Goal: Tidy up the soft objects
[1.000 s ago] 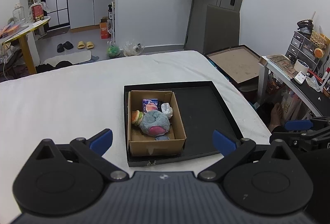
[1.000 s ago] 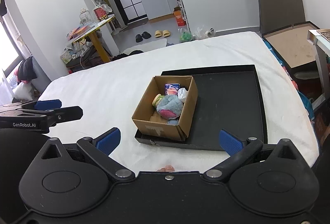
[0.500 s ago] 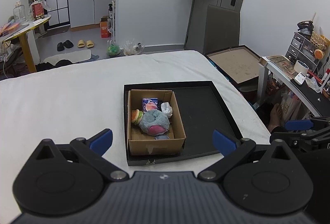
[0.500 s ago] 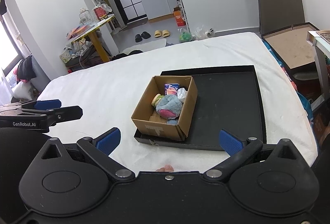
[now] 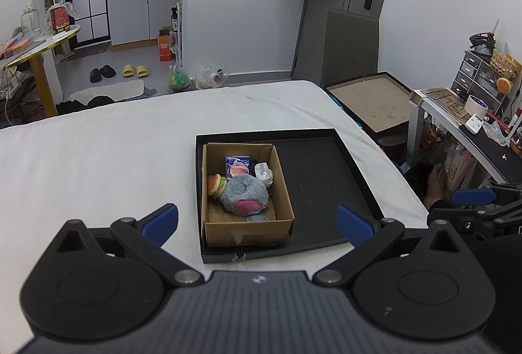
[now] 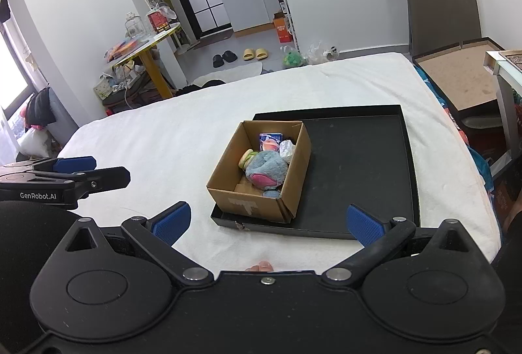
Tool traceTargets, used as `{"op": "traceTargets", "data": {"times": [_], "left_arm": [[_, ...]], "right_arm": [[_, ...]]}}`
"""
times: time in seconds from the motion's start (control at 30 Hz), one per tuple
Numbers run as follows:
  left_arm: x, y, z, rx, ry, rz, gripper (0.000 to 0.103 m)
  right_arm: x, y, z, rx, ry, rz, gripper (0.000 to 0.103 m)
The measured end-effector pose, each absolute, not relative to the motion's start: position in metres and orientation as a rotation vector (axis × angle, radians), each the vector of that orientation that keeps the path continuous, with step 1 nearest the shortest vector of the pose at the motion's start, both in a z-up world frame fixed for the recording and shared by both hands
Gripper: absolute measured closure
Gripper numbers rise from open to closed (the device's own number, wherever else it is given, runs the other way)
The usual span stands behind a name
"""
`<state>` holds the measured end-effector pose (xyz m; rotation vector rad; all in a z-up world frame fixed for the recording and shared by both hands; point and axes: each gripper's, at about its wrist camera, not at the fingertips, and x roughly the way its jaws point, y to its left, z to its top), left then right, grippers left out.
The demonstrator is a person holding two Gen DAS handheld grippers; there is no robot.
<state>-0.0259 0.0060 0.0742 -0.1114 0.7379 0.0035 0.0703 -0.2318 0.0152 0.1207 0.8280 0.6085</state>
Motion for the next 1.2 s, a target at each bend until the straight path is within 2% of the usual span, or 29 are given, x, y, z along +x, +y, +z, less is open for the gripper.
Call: {"op": "traceTargets", "data": {"times": [1.2], "left_arm": [[-0.0236, 0.0051, 0.0746, -0.112, 0.745, 0.001, 0.0]], "right_arm": [[0.0697, -0.2314, 0.0151, 0.117, 0.829, 0.606, 0.0]]}}
